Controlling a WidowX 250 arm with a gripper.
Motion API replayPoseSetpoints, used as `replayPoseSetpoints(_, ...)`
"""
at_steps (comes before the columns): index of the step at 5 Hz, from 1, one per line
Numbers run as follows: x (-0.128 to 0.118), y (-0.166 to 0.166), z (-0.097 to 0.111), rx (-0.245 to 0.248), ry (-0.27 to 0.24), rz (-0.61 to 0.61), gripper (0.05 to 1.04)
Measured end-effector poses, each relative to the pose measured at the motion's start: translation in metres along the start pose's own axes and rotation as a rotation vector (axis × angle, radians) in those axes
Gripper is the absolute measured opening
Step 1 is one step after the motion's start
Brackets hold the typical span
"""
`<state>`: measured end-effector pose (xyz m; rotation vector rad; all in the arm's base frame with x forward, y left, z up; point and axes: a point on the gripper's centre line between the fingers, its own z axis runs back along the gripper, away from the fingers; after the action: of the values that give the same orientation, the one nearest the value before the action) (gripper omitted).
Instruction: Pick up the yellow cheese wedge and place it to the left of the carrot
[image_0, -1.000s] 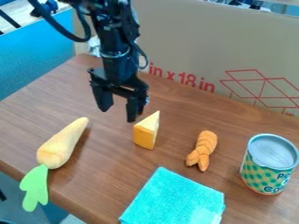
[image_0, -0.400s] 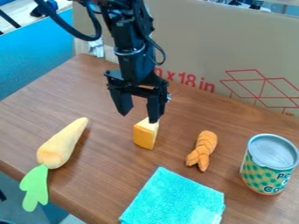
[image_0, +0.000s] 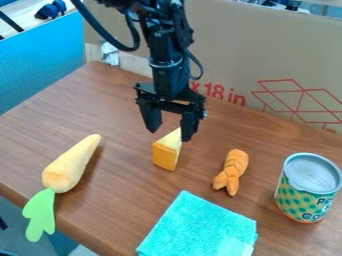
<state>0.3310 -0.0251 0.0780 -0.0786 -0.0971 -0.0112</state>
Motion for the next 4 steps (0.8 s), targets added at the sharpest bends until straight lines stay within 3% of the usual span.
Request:
replayPoseSetpoints(2,0.011,-0.002,-0.002,-0.045,-0.064,0.025,1.002)
replayPoseSetpoints(3,0.015,-0.001,-0.010,-0.030,-0.081,0.056,1.001)
replayPoseSetpoints(4,0.011,0.010,-0.040,0.045,0.003,0.070,1.001)
